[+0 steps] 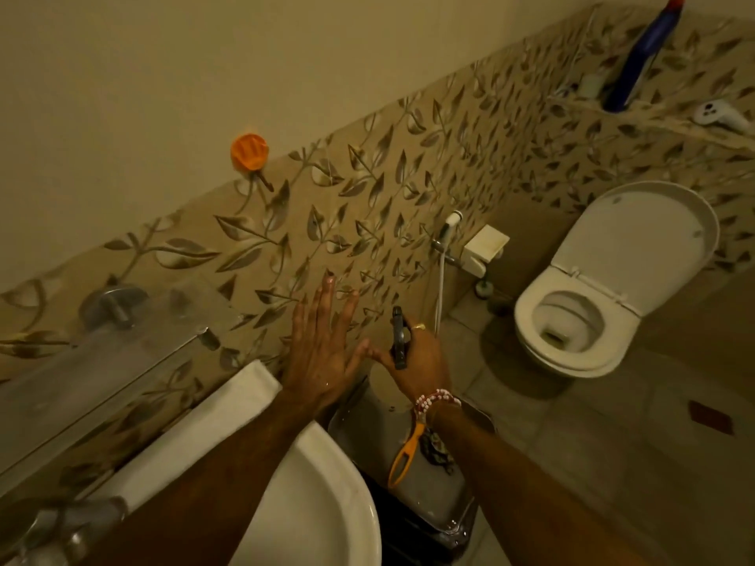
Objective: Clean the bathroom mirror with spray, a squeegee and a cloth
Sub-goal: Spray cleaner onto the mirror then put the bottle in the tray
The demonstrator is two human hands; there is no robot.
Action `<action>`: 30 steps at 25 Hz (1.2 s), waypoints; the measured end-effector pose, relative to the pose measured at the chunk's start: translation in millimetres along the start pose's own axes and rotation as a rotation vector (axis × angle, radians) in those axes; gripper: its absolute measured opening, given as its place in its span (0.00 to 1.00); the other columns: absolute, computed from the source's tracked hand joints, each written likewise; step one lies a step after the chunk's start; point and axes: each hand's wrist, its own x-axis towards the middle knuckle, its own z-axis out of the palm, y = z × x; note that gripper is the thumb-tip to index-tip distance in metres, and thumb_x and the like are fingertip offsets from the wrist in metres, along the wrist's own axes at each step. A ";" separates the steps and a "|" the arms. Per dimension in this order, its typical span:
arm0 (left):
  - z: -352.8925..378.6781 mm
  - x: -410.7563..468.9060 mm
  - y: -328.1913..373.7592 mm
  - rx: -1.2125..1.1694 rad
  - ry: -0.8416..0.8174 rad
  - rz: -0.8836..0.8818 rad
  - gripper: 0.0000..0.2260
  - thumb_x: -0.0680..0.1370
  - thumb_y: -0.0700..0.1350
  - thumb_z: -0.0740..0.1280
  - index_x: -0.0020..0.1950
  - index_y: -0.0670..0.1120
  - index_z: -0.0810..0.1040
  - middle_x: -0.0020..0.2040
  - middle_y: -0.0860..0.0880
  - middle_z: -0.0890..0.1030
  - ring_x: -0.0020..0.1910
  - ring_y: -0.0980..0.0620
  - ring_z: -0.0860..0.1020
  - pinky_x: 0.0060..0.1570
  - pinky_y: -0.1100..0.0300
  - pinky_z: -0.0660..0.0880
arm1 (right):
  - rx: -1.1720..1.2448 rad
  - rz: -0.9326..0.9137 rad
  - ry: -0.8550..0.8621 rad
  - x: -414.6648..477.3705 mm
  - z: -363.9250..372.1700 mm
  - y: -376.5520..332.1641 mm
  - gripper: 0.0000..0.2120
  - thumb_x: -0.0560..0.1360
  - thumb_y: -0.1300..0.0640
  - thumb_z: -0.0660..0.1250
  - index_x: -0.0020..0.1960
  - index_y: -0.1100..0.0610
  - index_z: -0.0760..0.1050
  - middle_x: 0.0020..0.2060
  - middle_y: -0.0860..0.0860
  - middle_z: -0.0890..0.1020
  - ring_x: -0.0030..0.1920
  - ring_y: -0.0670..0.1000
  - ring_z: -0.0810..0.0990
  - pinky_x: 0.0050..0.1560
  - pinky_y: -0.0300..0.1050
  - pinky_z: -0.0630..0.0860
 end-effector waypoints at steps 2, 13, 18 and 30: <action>25.7 0.5 -9.3 0.027 -0.047 0.005 0.35 0.82 0.65 0.53 0.85 0.52 0.49 0.85 0.42 0.44 0.84 0.42 0.47 0.79 0.33 0.53 | -0.034 0.035 -0.045 2.0 21.0 28.6 0.38 0.65 0.35 0.76 0.68 0.52 0.72 0.54 0.51 0.81 0.51 0.54 0.82 0.49 0.52 0.80; 114.9 15.4 -30.7 0.042 -0.143 0.117 0.35 0.82 0.69 0.45 0.85 0.53 0.48 0.85 0.43 0.41 0.84 0.46 0.41 0.79 0.34 0.45 | -0.106 0.111 -0.167 -8.8 118.0 142.5 0.42 0.65 0.45 0.80 0.73 0.55 0.66 0.66 0.52 0.77 0.62 0.54 0.78 0.60 0.46 0.76; 135.3 4.5 -28.9 0.052 -0.131 0.143 0.36 0.82 0.68 0.50 0.85 0.52 0.49 0.85 0.43 0.41 0.84 0.47 0.39 0.79 0.34 0.46 | -0.089 0.155 -0.236 -18.6 133.5 165.3 0.40 0.66 0.49 0.81 0.72 0.56 0.67 0.67 0.53 0.74 0.63 0.56 0.77 0.63 0.47 0.73; 131.0 16.2 12.6 -0.059 -0.248 0.180 0.34 0.83 0.67 0.45 0.85 0.53 0.46 0.85 0.43 0.42 0.85 0.45 0.43 0.79 0.32 0.48 | -0.026 0.572 0.072 -65.9 133.7 174.0 0.14 0.77 0.58 0.67 0.62 0.54 0.72 0.58 0.52 0.77 0.57 0.53 0.79 0.57 0.46 0.77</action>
